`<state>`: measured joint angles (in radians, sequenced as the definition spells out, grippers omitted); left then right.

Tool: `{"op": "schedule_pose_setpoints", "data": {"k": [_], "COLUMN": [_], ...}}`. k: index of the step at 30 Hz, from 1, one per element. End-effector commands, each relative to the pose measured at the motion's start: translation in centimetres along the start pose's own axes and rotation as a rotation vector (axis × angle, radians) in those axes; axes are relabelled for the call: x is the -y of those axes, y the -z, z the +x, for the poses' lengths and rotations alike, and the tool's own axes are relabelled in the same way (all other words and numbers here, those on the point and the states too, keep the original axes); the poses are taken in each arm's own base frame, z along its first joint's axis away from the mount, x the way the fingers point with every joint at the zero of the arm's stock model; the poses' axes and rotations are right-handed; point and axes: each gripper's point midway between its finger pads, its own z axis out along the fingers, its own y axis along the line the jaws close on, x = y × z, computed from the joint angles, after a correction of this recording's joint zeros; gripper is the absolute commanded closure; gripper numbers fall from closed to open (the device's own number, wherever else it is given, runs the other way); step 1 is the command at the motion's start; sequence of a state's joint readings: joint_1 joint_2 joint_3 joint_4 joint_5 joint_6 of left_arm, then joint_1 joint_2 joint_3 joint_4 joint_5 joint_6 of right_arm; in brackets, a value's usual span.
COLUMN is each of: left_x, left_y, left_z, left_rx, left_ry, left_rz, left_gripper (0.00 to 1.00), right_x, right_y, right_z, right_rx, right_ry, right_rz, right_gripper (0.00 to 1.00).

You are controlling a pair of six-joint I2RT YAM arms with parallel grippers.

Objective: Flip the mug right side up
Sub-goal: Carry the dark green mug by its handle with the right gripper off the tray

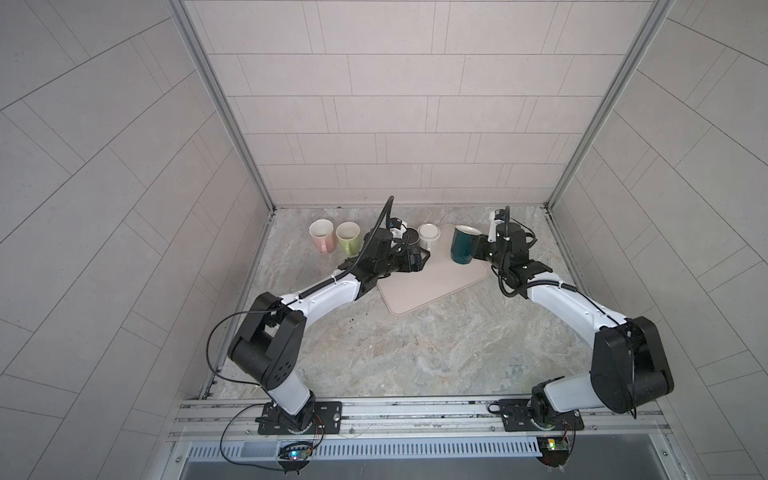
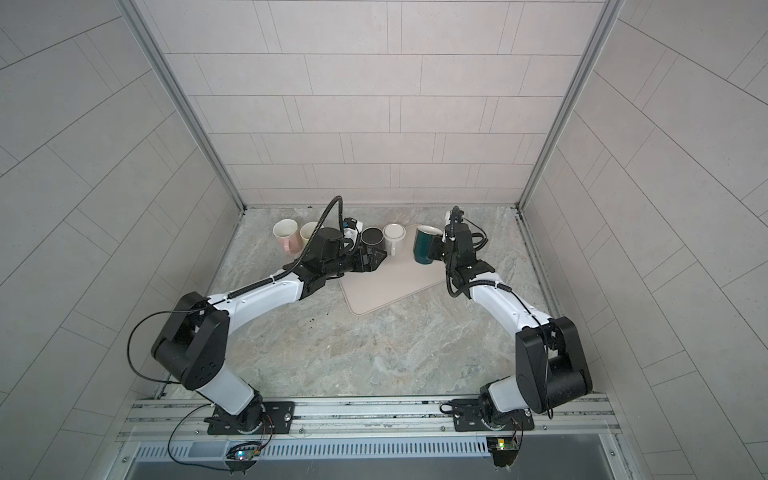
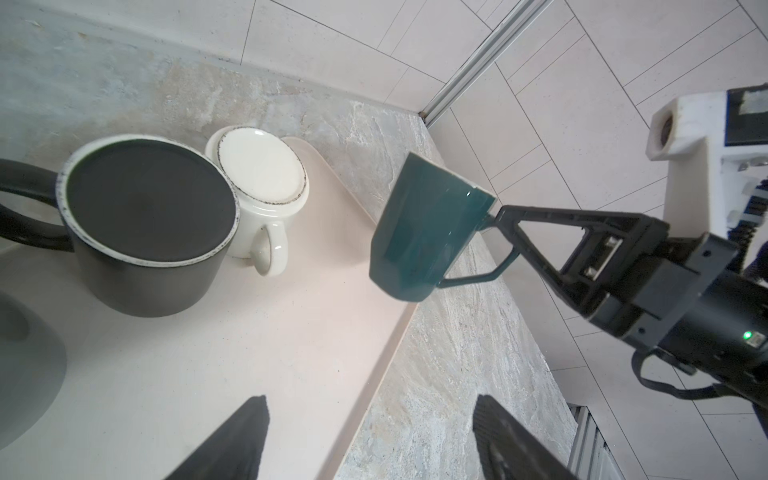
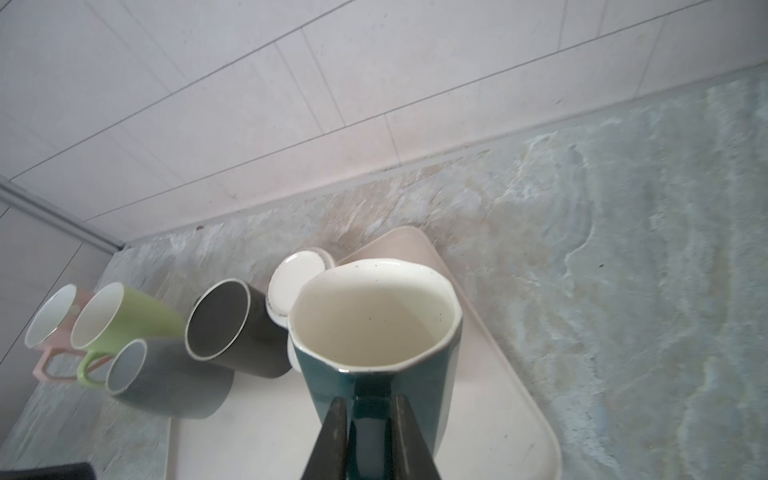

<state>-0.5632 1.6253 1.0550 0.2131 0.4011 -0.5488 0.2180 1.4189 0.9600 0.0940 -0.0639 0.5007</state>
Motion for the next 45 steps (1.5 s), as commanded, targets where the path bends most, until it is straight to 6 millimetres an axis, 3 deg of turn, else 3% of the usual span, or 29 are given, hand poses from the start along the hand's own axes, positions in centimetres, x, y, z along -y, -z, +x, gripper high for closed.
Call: {"op": "schedule_pose_setpoints", "data": {"k": [1, 4, 7, 12, 17, 25, 31, 45], "left_x": [0.3, -0.2, -0.8, -1.4, -1.2, -1.8, -1.6, -0.9], "left_y": [1.0, 1.6, 2.2, 3.9, 4.9, 5.1, 5.3, 6.4], "left_z": [-0.4, 0.1, 0.9, 1.7, 1.0, 0.9, 0.3, -0.3], "left_rx": [0.029, 0.03, 0.047, 0.063, 0.121, 0.128, 0.133, 0.158], "left_ry": [-0.022, -0.027, -0.018, -0.018, -0.043, -0.063, -0.076, -0.076], "left_rz": [0.003, -0.021, -0.039, -0.076, -0.078, -0.111, -0.116, -0.11], "left_gripper": [0.16, 0.16, 0.16, 0.16, 0.16, 0.16, 0.15, 0.13], "right_x": [0.3, 2.1, 3.6, 6.3, 8.3, 9.9, 11.3, 12.5], "right_y": [2.3, 2.4, 1.4, -0.3, -2.2, -2.3, -3.2, -2.6], "right_z": [-6.6, -8.0, -7.9, -6.5, -4.7, -3.5, -1.2, -1.0], "right_rx": [0.208, 0.283, 0.291, 0.322, 0.316, 0.388, 0.386, 0.397], "right_ry": [0.068, 0.086, 0.133, 0.239, 0.291, 0.294, 0.266, 0.216], "right_rz": [0.033, 0.063, 0.133, 0.255, 0.336, 0.401, 0.425, 0.465], "right_gripper": [1.0, 1.0, 1.0, 1.0, 1.0, 1.0, 1.0, 0.96]}}
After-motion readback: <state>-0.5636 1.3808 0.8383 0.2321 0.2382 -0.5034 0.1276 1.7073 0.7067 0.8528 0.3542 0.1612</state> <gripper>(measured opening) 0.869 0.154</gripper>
